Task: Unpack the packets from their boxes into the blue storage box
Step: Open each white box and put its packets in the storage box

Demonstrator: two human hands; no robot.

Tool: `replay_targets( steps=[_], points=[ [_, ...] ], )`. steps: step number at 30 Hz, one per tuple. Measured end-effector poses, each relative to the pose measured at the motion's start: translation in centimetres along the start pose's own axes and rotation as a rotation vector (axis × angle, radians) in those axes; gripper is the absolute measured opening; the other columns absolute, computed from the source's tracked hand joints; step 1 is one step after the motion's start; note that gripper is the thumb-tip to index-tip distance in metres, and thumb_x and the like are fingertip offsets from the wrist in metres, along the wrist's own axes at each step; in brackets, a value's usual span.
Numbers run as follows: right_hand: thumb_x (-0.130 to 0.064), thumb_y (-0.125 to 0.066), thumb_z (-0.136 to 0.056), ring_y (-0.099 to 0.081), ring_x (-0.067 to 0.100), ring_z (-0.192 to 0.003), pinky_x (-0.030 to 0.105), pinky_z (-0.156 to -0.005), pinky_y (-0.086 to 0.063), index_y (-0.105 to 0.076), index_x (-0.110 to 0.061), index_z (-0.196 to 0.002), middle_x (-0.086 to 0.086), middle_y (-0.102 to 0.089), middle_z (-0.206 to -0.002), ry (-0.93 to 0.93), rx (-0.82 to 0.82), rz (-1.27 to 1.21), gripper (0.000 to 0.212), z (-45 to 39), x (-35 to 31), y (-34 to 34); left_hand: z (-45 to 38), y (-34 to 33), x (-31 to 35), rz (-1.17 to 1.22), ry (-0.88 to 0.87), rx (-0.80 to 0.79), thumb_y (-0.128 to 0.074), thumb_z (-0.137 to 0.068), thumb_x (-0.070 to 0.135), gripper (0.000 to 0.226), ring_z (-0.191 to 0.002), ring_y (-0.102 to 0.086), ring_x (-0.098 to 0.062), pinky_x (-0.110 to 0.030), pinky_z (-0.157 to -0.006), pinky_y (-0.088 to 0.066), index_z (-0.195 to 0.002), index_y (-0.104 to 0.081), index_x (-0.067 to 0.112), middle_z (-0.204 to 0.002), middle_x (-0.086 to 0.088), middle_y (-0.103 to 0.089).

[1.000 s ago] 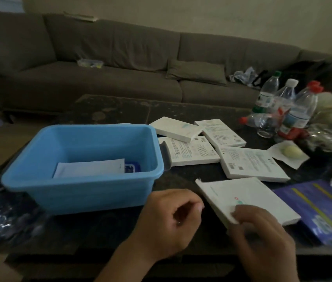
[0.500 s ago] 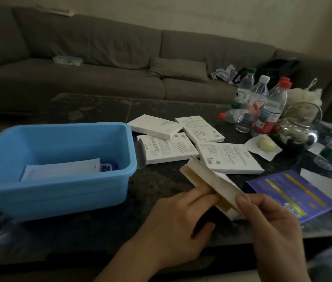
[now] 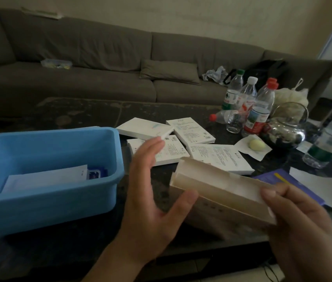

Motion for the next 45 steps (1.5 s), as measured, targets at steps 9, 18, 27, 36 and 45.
replay_targets(
  steps=[9, 18, 27, 36, 45],
  points=[
    [-0.016, -0.079, -0.062, -0.068, 0.016, -0.066, 0.023, -0.057, -0.055, -0.070, -0.028, -0.090, 0.009, -0.073, -0.083, 0.118, -0.353, 0.386, 0.031, -1.7, -5.0, -1.0, 0.3, -1.2, 1.7, 0.427, 0.239, -0.148, -0.058, -0.088, 0.042, 0.020, -0.094, -0.068, -0.007, -0.013, -0.073, -0.052, -0.105, -0.066, 0.037, -0.101, 0.010, -0.072],
    [-0.019, -0.075, -0.080, -0.068, 0.007, -0.084, 0.025, -0.064, -0.055, -0.071, -0.026, -0.101, -0.013, -0.069, -0.093, 0.813, -0.535, 0.965, 0.022, -3.0, -7.0, -3.3, 0.1, -1.3, 2.1, 0.403, 0.259, -0.140, -0.057, -0.080, 0.067, 0.036, -0.090, -0.070, -0.008, -0.016, -0.069, -0.054, -0.106, -0.064, 0.042, -0.100, 0.010, -0.072],
    [-0.040, -0.067, -0.077, -0.070, -0.001, -0.077, 0.015, -0.065, -0.054, -0.076, -0.031, -0.079, -0.018, -0.074, -0.083, 0.521, -0.415, 0.736, 0.013, -2.7, -5.7, -4.4, 0.6, -1.2, 2.0, 0.407, 0.129, 0.141, -0.069, -0.077, 0.056, 0.043, -0.075, -0.070, -0.008, -0.019, -0.062, -0.056, -0.106, -0.040, 0.051, -0.092, 0.008, -0.071],
    [-0.022, -0.074, -0.060, -0.059, 0.014, -0.059, 0.027, -0.056, -0.043, -0.068, -0.014, -0.061, 0.002, -0.063, -0.070, -0.568, -0.395, 0.107, 0.010, -3.9, -5.0, -5.2, 0.4, -1.2, 1.4, 0.036, -0.062, 0.061, -0.049, -0.094, 0.053, 0.016, -0.067, -0.054, 0.009, -0.003, -0.055, -0.040, -0.095, -0.046, 0.038, -0.086, 0.029, -0.054],
    [-0.029, -0.066, -0.065, -0.061, 0.015, -0.058, 0.027, -0.052, -0.048, -0.066, -0.010, -0.071, 0.005, -0.065, -0.072, -0.574, -0.398, 0.034, 0.020, -4.9, -5.9, -5.3, -0.1, -0.6, 0.8, -0.005, -0.109, 0.029, -0.047, -0.096, 0.051, 0.020, -0.070, -0.055, 0.009, -0.002, -0.062, -0.040, -0.093, -0.052, 0.032, -0.083, 0.023, -0.055]
  ],
)
Point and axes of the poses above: each hand's wrist, its own z-axis away from the middle knuckle, its own y-axis out of the back of the hand, x = y × z, the point moved 2 cm from there along -z, towards the middle knuckle
